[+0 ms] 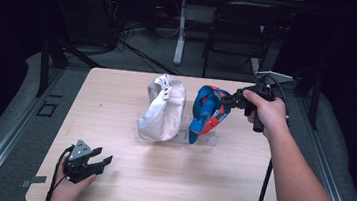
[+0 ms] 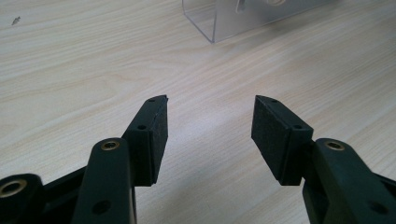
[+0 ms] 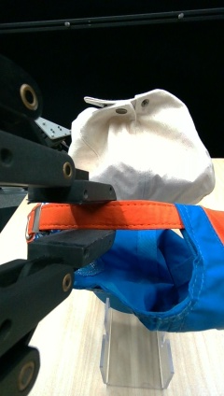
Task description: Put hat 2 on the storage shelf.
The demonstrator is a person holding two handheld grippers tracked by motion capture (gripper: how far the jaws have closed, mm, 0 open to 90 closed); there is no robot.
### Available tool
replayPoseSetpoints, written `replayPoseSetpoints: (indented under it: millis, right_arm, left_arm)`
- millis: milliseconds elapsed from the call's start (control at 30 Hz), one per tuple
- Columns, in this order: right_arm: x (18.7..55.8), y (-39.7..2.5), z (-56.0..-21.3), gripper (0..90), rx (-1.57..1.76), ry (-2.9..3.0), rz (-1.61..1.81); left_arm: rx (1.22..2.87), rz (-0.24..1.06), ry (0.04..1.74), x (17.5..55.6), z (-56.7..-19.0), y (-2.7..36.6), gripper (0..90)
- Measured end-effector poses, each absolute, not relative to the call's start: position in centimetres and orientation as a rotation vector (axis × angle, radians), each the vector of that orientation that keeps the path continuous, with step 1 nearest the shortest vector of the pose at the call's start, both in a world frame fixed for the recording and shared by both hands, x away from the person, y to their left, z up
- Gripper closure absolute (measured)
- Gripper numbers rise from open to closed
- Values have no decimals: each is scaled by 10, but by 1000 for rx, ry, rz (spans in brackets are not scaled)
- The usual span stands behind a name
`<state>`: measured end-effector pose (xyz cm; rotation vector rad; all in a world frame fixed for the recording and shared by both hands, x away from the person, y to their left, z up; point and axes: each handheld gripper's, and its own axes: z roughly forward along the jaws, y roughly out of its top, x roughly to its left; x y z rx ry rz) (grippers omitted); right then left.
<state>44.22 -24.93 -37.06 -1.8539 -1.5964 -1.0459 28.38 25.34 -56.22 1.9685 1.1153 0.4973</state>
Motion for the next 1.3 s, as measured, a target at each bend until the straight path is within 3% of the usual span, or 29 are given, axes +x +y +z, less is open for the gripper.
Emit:
replayPoseSetpoints:
  millis: [333,700,1300]
  right_arm:
    - [441,-253,-370,759,-1871,-1608,-1049]
    - [436,-256,-364,583,-1917,-1664,-1080]
    - [416,-260,-355,514,-1959,-1809,-1061]
  left_arm:
    - [1974,491,1118,284,-562,253,463]
    - [1976,493,1112,285,-562,252,463]
    - [1974,494,1115,284,-562,252,463]
